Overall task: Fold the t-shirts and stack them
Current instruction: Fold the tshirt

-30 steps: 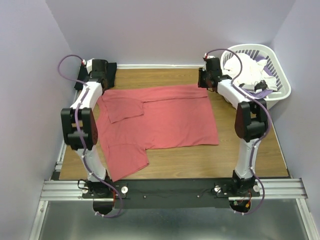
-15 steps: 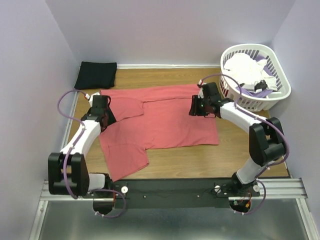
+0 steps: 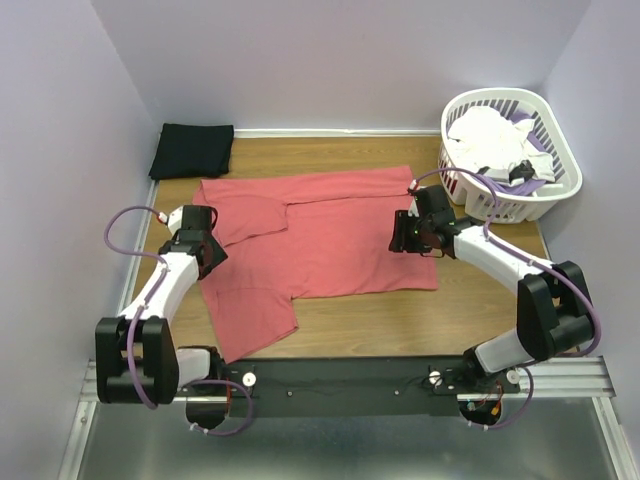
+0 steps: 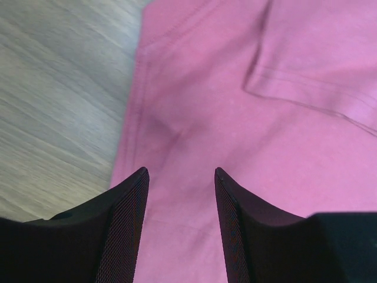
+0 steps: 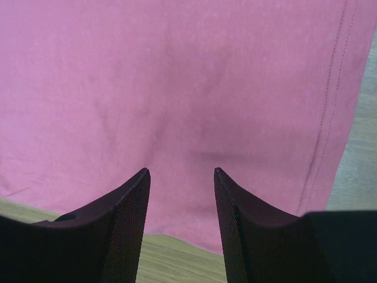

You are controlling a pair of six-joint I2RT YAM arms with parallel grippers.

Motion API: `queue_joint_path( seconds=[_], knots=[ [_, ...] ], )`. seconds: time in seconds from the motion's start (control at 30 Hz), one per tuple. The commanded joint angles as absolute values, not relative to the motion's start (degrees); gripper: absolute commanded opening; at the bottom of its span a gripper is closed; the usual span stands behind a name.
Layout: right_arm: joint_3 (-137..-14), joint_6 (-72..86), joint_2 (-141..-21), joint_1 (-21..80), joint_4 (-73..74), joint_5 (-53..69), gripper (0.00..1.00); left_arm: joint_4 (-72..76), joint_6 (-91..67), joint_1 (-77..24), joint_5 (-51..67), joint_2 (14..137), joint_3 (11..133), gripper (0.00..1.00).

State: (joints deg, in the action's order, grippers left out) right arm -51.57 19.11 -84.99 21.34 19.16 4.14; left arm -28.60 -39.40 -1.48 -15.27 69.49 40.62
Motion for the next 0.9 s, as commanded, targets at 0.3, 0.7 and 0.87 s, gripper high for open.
queue_joint_path(
  seconds=[0.3,0.7,0.87],
  knots=[
    [-51.50,19.42,-83.41,21.45,19.69,7.56,0.55,-40.33,-45.61,2.63,-20.03,76.81,44.73,0.52],
    [-51.50,19.51,-83.67,21.36,19.60,7.29,0.55,-42.19,-42.81,3.08,-19.52,82.53,44.91,0.53],
    [-51.33,19.42,-83.67,21.36,19.60,7.29,0.55,-41.75,-41.84,3.08,-19.60,83.76,44.74,0.55]
  ],
)
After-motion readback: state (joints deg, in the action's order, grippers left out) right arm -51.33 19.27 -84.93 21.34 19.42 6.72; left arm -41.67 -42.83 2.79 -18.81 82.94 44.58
